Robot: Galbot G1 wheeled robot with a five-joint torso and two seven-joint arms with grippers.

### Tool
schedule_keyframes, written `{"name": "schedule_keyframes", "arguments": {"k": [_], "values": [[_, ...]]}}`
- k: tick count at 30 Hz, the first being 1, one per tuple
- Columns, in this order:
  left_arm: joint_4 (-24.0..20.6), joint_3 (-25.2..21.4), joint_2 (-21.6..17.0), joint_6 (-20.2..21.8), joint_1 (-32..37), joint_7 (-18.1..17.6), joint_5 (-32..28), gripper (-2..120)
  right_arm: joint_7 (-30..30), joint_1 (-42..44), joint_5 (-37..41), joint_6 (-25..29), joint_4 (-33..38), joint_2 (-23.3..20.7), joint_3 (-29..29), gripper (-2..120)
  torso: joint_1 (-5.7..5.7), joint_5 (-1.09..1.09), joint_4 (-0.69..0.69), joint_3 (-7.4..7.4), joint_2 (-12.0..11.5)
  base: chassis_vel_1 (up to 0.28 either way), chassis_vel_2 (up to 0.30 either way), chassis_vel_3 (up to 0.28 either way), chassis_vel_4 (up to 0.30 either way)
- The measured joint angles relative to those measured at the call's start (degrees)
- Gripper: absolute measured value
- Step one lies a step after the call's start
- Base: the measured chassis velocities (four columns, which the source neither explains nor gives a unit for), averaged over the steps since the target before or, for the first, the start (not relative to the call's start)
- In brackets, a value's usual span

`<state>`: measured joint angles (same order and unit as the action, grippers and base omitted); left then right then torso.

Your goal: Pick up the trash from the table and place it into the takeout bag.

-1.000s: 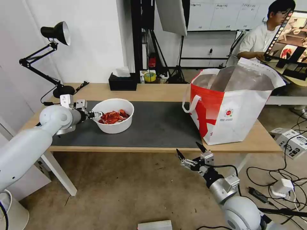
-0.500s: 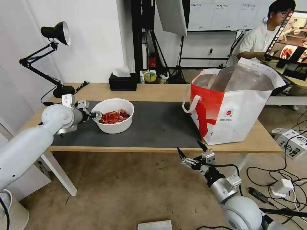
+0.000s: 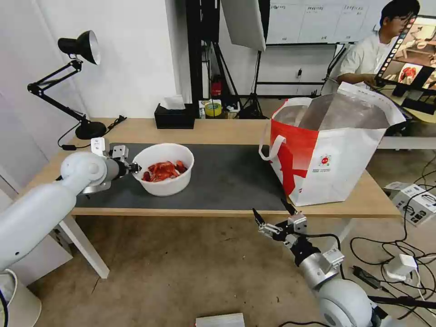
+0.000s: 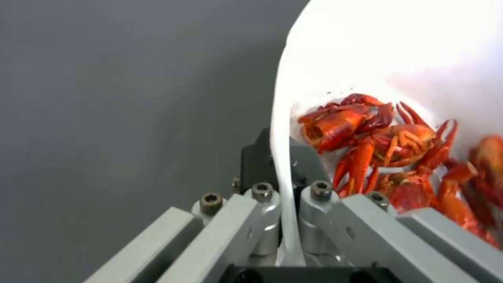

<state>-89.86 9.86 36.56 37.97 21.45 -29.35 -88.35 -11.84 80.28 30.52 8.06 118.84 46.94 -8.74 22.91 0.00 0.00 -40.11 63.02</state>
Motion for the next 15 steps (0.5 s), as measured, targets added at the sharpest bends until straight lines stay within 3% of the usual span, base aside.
{"name": "schedule_keyframes", "arguments": {"k": [8,15], "values": [[-0.9,-1.5,0.2,-2.0,-0.3,-1.3,-0.4,0,-0.1,-0.2,0.0,0.0,0.0,-0.2,0.0,100,0.0,-0.01,0.01,0.0,0.0,0.0,0.0,0.0,0.0],[-2.3,-2.0,2.2,-3.7,-4.6,-3.3,-2.7,0,-0.1,0.5,-0.7,0.0,0.4,0.5,0.2,100,0.0,0.0,0.0,0.0,0.0,0.0,0.0,0.0,0.0]]}}
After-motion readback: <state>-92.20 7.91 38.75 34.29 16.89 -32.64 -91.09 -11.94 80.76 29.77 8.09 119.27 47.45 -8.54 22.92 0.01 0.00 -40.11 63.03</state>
